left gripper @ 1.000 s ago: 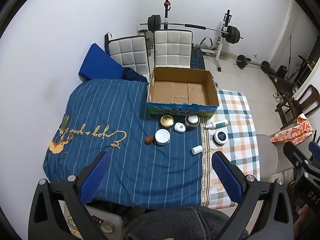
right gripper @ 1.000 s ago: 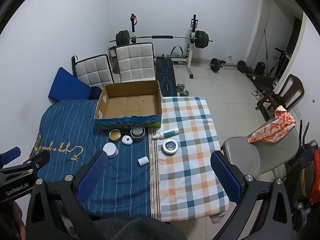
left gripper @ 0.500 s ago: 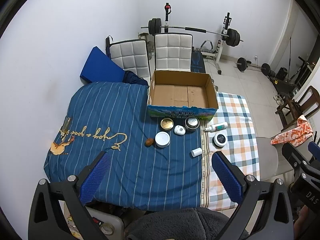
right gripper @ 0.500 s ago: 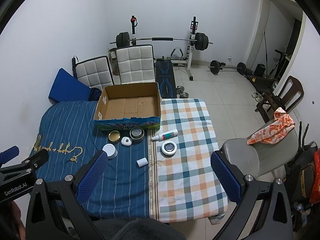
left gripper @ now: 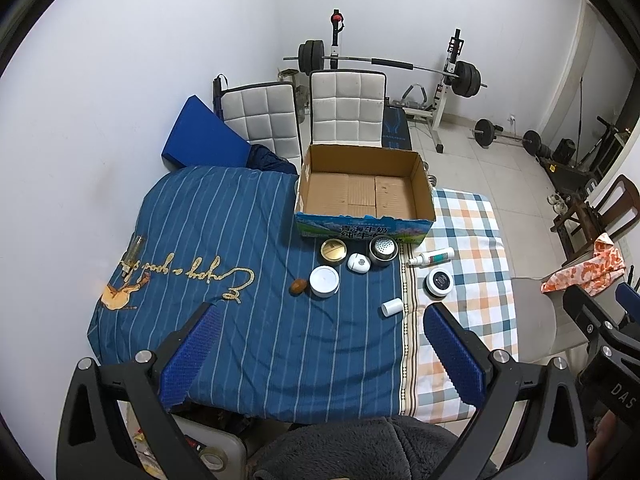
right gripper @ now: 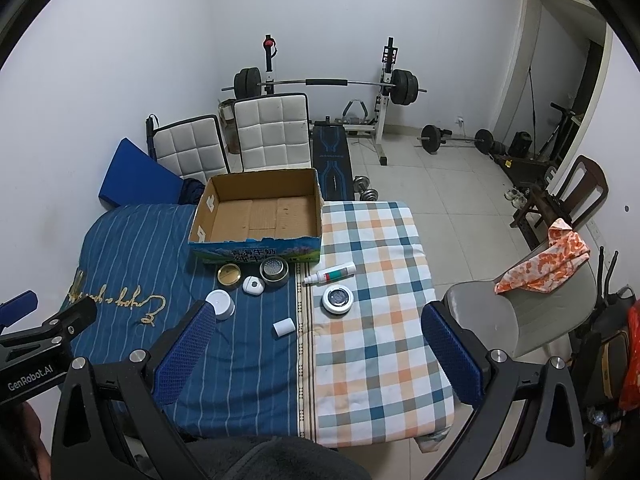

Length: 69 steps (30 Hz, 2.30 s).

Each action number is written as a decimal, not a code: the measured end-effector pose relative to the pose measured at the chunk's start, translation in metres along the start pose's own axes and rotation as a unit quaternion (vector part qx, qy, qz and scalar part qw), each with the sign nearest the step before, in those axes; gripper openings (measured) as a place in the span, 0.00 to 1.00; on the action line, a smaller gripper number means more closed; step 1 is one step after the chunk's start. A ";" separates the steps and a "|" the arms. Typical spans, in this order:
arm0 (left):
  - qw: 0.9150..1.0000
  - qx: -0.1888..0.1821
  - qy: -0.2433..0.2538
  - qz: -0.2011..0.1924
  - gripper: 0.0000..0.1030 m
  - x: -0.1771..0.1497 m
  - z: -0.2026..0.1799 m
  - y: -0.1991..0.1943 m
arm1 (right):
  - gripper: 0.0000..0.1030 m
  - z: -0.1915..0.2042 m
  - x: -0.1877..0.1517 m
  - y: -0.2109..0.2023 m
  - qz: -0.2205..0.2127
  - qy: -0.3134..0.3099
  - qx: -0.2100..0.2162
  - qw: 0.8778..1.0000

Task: Organize rigid objects

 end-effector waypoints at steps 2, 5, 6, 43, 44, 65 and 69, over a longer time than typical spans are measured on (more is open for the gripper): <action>1.000 -0.001 -0.001 0.000 1.00 0.000 0.000 0.000 | 1.00 0.000 -0.001 0.000 -0.001 0.000 -0.001 1.000; 1.000 -0.001 -0.001 -0.001 1.00 0.000 0.000 -0.001 | 1.00 0.000 0.002 0.000 -0.001 -0.001 -0.001 1.000; 1.000 -0.002 -0.001 -0.002 1.00 0.000 0.000 -0.001 | 1.00 0.000 0.003 0.000 -0.001 -0.001 -0.001 1.000; 1.000 0.005 -0.010 -0.001 1.00 0.000 0.008 -0.002 | 1.00 0.002 0.000 -0.002 -0.006 -0.003 0.008 1.000; 1.000 0.006 -0.010 -0.001 1.00 -0.001 0.006 -0.002 | 1.00 0.002 0.001 -0.002 -0.006 -0.003 0.008 1.000; 0.985 0.048 -0.105 0.131 1.00 0.019 0.101 0.204 | 1.00 0.016 -0.010 0.237 0.183 -0.032 0.008 0.983; 0.975 0.046 -0.112 0.184 1.00 0.010 0.115 0.276 | 1.00 0.028 -0.027 0.325 0.236 -0.051 0.005 0.970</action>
Point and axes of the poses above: each gripper's, at about its wrist camera, not at the fingertips, and y roughly the way its jaws point, z to its left, x to its top, the point moved 5 cm from there along y, roughly the way its jaws point, and after that the axes turned 15 degrees about -x, right-handed, at the moved point
